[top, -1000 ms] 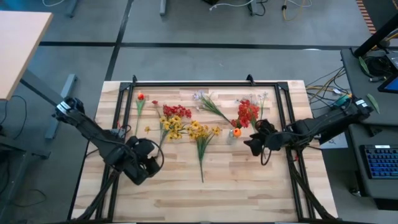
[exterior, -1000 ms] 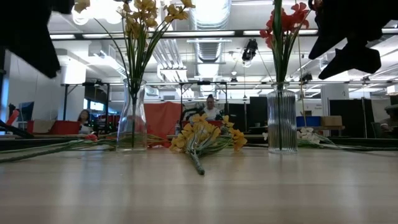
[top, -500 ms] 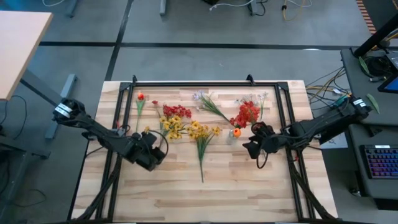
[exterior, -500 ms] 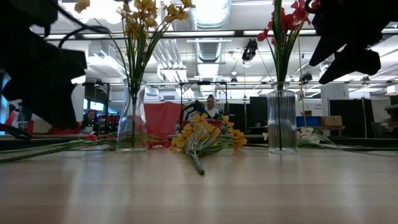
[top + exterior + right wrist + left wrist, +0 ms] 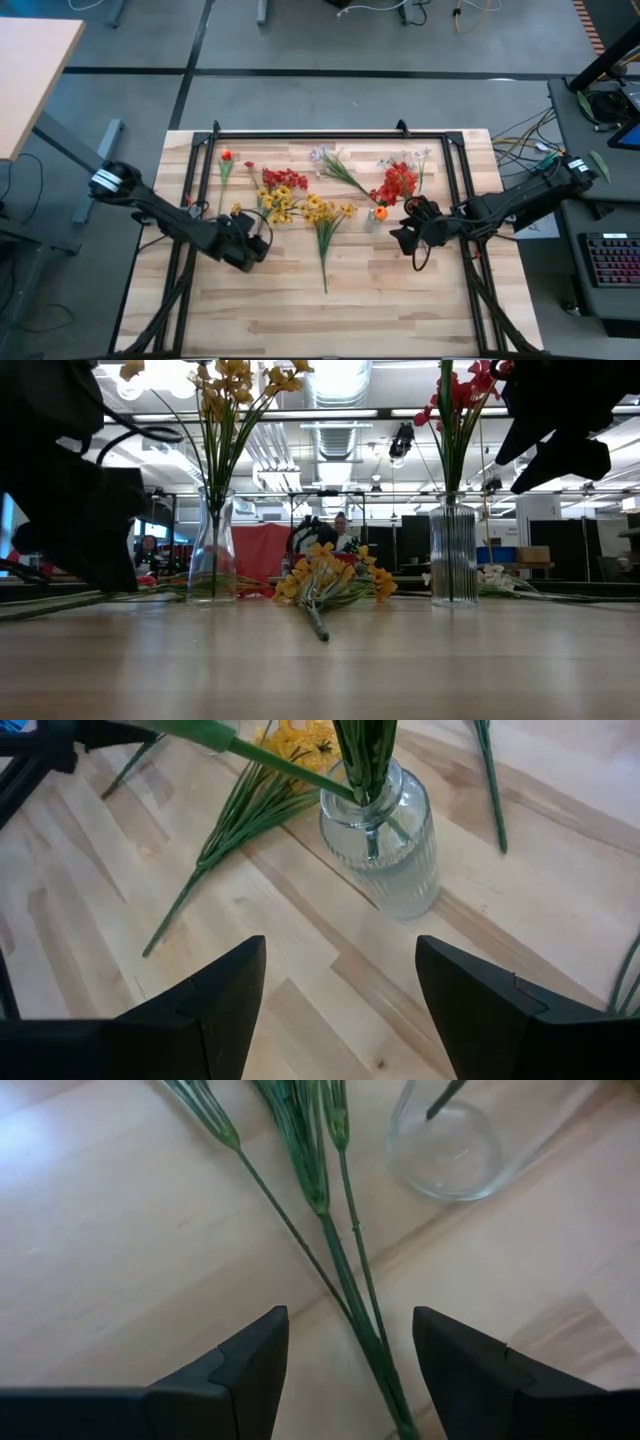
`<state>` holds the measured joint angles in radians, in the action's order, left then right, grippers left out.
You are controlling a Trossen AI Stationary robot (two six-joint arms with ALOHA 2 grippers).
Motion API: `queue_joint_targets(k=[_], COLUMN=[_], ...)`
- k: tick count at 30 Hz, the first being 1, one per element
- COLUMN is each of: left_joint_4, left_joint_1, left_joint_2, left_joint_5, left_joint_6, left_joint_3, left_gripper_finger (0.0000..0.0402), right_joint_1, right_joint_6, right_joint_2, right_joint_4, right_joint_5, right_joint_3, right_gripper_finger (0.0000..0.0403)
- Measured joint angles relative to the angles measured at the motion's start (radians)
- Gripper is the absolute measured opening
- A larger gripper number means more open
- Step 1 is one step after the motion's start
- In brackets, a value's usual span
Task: Sort flowers into vase by color
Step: Put the red flower into the right transparent vase
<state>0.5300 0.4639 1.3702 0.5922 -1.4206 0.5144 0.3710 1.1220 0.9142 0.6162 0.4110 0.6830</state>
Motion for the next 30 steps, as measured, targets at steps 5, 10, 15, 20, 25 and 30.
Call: queue_joint_targets(k=[5,10,15,20,25,30], left_joint_4=[-0.007,-0.013,-0.014,0.005,0.084,0.254], left_joint_1=[-0.001,0.0,0.0,-0.002,-0.002,-0.002], left_joint_2=[0.083,0.136,0.143,0.134,0.118,0.033], left_joint_5=[0.001,0.012,0.024,0.043,0.058,0.129], left_joint_6=[-0.011,-0.019,-0.064,-0.085,-0.14,-0.191], left_joint_3=[0.015,0.038,0.037,0.035,0.035,0.058], left_gripper_finger=[0.0194,0.0135,0.003,0.0008,0.0001,0.0001], right_joint_1=[0.0,0.0,0.0,0.0,0.0,0.0], right_joint_6=[-0.008,-0.008,-0.009,-0.009,-0.009,-0.008], right_joint_2=[0.0,0.0,0.0,0.0,0.0,0.0], right_joint_4=[0.0,0.0,-0.001,-0.001,-0.001,-0.001], right_joint_5=[0.0,0.0,0.001,0.001,0.001,0.003], right_joint_3=[0.0,0.0,0.0,0.0,0.0,0.0], right_gripper_finger=[0.0249,0.0249,0.0249,0.0249,0.0249,0.0249])
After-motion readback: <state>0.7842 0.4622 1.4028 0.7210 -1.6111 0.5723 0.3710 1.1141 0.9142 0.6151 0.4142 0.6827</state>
